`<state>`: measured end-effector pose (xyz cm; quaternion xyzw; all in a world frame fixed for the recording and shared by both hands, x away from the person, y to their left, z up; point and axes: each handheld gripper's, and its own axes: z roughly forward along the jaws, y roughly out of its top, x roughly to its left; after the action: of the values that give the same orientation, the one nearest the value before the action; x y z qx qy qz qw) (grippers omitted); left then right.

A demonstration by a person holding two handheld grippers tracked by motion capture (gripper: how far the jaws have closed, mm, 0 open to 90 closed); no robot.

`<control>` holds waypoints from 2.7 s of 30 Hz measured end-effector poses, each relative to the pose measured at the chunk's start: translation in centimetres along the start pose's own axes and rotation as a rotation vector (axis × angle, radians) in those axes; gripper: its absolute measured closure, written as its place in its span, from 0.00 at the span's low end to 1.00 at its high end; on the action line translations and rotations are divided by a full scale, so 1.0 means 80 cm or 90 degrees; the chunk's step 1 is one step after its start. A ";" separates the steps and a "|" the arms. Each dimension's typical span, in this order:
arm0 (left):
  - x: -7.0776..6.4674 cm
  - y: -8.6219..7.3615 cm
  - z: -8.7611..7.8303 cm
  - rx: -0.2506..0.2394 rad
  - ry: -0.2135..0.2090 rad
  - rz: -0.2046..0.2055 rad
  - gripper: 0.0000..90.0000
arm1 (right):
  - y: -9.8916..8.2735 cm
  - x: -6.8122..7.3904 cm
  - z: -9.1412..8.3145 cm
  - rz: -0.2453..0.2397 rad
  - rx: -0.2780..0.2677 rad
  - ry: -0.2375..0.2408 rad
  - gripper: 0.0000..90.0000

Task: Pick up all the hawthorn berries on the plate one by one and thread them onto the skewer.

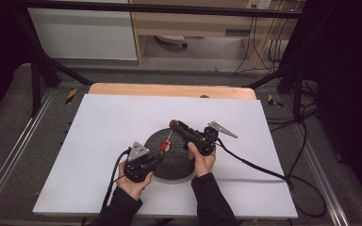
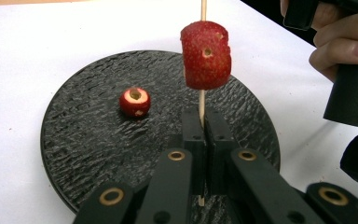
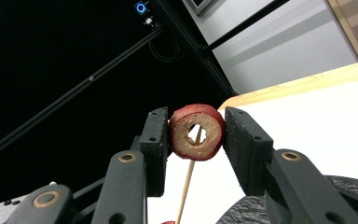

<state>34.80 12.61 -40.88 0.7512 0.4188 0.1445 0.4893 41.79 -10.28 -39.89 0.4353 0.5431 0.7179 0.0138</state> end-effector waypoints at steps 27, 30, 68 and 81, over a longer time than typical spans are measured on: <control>-0.005 0.000 -0.003 -0.007 0.003 -0.020 0.98 | -0.001 -0.006 0.006 -0.016 -0.007 0.001 0.69; -0.005 -0.003 -0.003 0.012 0.006 -0.015 0.98 | 0.000 -0.006 0.006 -0.017 -0.021 -0.006 0.69; -0.008 -0.001 0.003 -0.039 0.040 0.011 0.98 | -0.001 -0.002 0.004 0.064 0.038 0.008 0.70; 0.003 0.006 0.013 -0.022 0.033 0.004 0.98 | -0.025 0.000 0.004 0.053 0.109 0.017 0.70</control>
<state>35.81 12.06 -40.99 0.7400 0.4262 0.1725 0.4910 41.06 -9.18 -41.46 0.4477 0.5839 0.6745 -0.0606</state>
